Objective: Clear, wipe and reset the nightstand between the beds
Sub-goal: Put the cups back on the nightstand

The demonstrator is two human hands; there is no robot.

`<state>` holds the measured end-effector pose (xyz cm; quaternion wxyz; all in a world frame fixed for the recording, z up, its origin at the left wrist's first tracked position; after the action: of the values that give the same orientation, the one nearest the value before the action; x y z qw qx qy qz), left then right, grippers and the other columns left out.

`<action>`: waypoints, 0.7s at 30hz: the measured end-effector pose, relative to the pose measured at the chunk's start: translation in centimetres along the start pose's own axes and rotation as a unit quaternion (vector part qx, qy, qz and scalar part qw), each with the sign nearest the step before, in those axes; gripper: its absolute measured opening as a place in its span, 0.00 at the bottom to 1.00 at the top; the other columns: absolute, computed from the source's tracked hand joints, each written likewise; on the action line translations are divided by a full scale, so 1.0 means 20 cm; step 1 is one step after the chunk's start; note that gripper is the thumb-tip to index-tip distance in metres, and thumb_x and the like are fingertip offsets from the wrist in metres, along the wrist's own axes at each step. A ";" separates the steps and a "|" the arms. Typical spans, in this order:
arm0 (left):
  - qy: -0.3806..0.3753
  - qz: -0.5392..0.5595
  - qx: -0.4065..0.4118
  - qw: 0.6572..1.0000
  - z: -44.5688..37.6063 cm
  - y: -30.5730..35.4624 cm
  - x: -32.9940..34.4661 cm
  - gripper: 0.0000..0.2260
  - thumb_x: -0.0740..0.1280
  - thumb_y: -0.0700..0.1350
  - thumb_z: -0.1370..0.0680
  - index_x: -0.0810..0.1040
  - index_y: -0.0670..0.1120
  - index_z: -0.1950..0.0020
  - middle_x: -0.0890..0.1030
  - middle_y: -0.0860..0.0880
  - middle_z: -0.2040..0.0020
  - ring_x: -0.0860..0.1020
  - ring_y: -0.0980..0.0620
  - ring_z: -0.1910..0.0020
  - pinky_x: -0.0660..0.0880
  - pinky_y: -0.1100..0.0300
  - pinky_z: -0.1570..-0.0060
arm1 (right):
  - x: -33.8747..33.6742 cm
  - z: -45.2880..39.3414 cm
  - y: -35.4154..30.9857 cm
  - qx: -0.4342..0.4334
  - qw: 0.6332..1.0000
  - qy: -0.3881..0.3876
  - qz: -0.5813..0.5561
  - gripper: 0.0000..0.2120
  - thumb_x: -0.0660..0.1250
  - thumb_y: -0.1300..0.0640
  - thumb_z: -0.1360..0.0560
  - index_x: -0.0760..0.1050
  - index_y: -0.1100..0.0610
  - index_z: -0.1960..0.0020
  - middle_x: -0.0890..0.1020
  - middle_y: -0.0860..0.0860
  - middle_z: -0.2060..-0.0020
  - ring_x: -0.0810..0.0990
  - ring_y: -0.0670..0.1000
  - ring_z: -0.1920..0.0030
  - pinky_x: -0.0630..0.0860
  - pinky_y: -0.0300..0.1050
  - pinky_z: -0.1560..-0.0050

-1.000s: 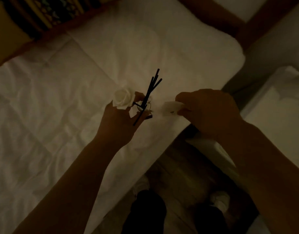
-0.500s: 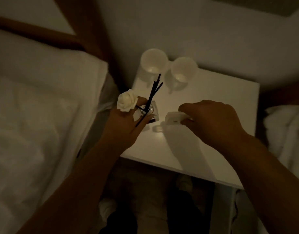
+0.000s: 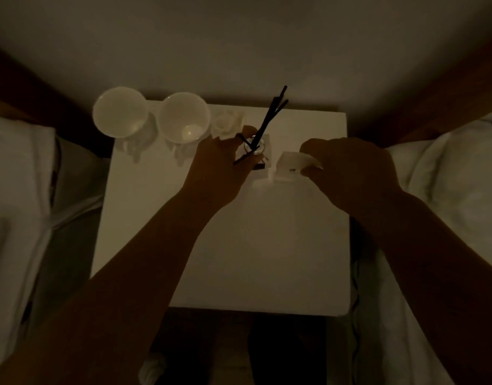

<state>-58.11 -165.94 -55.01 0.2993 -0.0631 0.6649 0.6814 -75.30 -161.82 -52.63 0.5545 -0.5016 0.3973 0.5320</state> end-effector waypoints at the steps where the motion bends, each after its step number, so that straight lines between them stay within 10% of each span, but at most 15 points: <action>1: 0.002 0.019 0.000 1.000 -0.03 0.00 0.02 0.09 0.69 0.39 0.23 0.77 0.42 0.44 0.80 0.41 0.44 0.79 0.44 0.43 0.78 0.42 0.47 | 0.01 -0.02 0.02 0.004 1.000 -0.002 -0.005 0.08 0.62 0.50 0.22 0.73 0.51 0.45 0.80 0.54 0.56 0.79 0.57 0.55 0.76 0.51 0.56; 8: 0.020 -0.005 -0.044 0.999 -0.15 -0.16 0.08 0.10 0.67 0.38 0.22 0.77 0.44 0.41 0.79 0.47 0.43 0.79 0.52 0.44 0.78 0.51 0.43 | 0.14 -0.17 0.11 0.006 0.999 -0.034 -0.020 0.11 0.61 0.50 0.21 0.73 0.51 0.40 0.80 0.54 0.51 0.78 0.58 0.51 0.73 0.51 0.57; 14: 0.051 -0.036 -0.051 0.997 -0.22 -0.18 0.07 0.11 0.67 0.38 0.22 0.78 0.46 0.41 0.75 0.62 0.53 0.72 0.78 0.57 0.66 0.83 0.58 | 0.18 -0.25 0.14 0.002 1.000 -0.006 -0.026 0.11 0.61 0.50 0.21 0.73 0.50 0.40 0.81 0.53 0.50 0.78 0.57 0.50 0.73 0.50 0.56; 21: 0.056 -0.073 -0.053 0.994 -0.29 -0.18 0.08 0.13 0.66 0.40 0.22 0.77 0.47 0.38 0.75 0.58 0.49 0.75 0.67 0.53 0.68 0.80 0.57 | 0.19 -0.33 0.18 -0.001 0.999 0.017 -0.048 0.10 0.62 0.52 0.22 0.74 0.52 0.41 0.80 0.54 0.52 0.77 0.58 0.51 0.68 0.46 0.58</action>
<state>-59.51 -171.18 -59.54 0.3062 -0.1652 0.6375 0.6874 -77.77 -167.79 -58.05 0.5724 -0.5297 0.3819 0.4960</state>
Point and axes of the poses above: each hand's wrist, its own z-axis away from the middle knuckle, its own x-axis out of the palm, y = z × x, the point moved 7 cm from there along -z, towards the middle knuckle
